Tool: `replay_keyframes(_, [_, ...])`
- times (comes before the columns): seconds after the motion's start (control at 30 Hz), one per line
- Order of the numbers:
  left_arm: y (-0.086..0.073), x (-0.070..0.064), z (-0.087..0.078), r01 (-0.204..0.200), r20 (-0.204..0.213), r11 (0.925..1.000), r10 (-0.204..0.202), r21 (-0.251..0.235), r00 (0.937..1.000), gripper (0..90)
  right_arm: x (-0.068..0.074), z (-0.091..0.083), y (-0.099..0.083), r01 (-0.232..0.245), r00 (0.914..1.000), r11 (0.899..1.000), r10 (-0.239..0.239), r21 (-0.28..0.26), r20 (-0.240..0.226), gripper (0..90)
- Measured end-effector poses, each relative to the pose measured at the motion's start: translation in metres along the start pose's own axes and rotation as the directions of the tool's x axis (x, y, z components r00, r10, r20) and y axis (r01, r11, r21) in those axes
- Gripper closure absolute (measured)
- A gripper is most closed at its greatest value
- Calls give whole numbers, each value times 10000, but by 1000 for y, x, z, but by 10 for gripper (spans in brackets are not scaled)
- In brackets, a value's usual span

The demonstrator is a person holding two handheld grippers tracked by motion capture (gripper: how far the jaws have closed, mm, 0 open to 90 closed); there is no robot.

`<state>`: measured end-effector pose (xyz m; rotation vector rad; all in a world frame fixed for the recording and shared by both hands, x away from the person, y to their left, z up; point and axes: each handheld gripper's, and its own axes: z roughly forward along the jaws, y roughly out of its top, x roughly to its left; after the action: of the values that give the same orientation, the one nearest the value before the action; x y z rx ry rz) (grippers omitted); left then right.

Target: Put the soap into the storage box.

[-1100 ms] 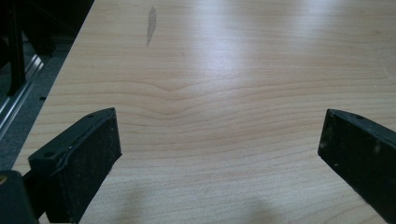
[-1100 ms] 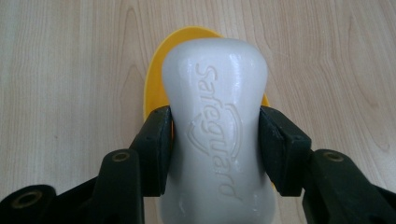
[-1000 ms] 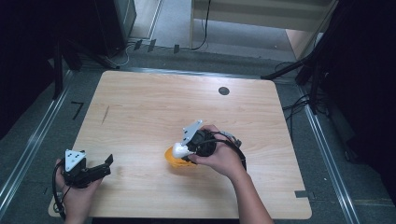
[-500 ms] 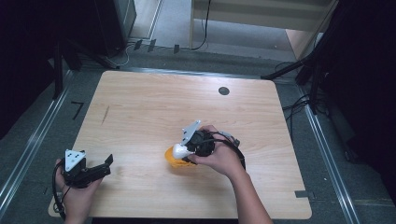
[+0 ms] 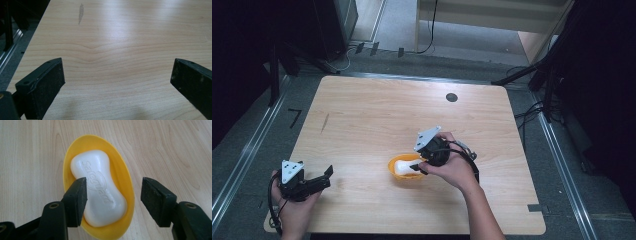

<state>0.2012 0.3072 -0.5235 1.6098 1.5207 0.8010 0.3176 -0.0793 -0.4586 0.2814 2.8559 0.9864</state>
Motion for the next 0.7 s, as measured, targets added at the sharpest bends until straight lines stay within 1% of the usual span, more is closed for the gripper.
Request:
replay_keyframes(0.07, [0, 0, 0, -5, 6, 10000, 5, -8, 10000, 0, 0, -1, -1, -44, 10000, 10000, 45, -31, 84, 384])
replay_keyframes(0.1, [0, 0, 0, -6, -4, 10000, 6, -7, 10000, 0, 0, -3, -5, -293, 9994, 9995, 296, -123, 198, 362])
replay_keyframes(0.17, [0, 0, 0, -16, -7, 10000, 16, -10, 10000, 0, 0, -5, -8, -565, 9976, 9982, 573, -203, 401, 334])
replay_keyframes(0.23, [0, 0, 0, -23, -17, 10000, 23, -12, 10000, 0, -1, -8, -13, -943, 9943, 9948, 960, -375, 463, 300])
replay_keyframes(0.3, [0, 0, 0, -24, -22, 10000, 24, -10, 10000, 0, -1, -10, -17, -1203, 9902, 9917, 1231, -444, 665, 262])
replay_keyframes(0.33, [0, 0, 0, -27, -25, 10000, 27, -9, 10000, 0, 0, -10, -19, -1320, 9879, 9904, 1349, -414, 762, 227])
replay_keyframes(0.37, [0, 0, 0, -36, -25, 10000, 36, -15, 10000, 0, -1, -11, -21, -1375, 9859, 9893, 1415, -490, 899, 206])
replay_keyframes(0.47, [0, -1, 0, -54, -21, 10000, 54, -7, 10000, 0, 0, -14, -28, -1758, 9768, 9826, 1818, -605, 1132, 173])
replay_keyframes(0.53, [0, -1, 0, -62, -21, 10000, 62, -8, 10000, 0, 0, -16, -32, -1970, 9720, 9773, 2051, -778, 1146, 152])
replay_keyframes(0.6, [0, -1, 0, -59, -27, 10000, 59, -18, 10000, 0, 0, -18, -36, -2188, 9658, 9723, 2278, -822, 1235, 137])
replay_keyframes(0.63, [0, -1, 0, -59, -27, 10000, 59, -18, 10000, 0, 0, -18, -36, -2188, 9658, 9723, 2278, -822, 1235, 137])
replay_keyframes(0.67, [0, -1, 0, -72, -33, 10000, 72, -24, 10000, 0, -1, -21, -40, -2348, 9609, 9673, 2458, -953, 1271, 136])
replay_keyframes(0.7, [0, -1, 0, -68, -41, 10000, 68, -30, 10000, 0, -1, -22, -42, -2502, 9569, 9633, 2613, -973, 1265, 131])
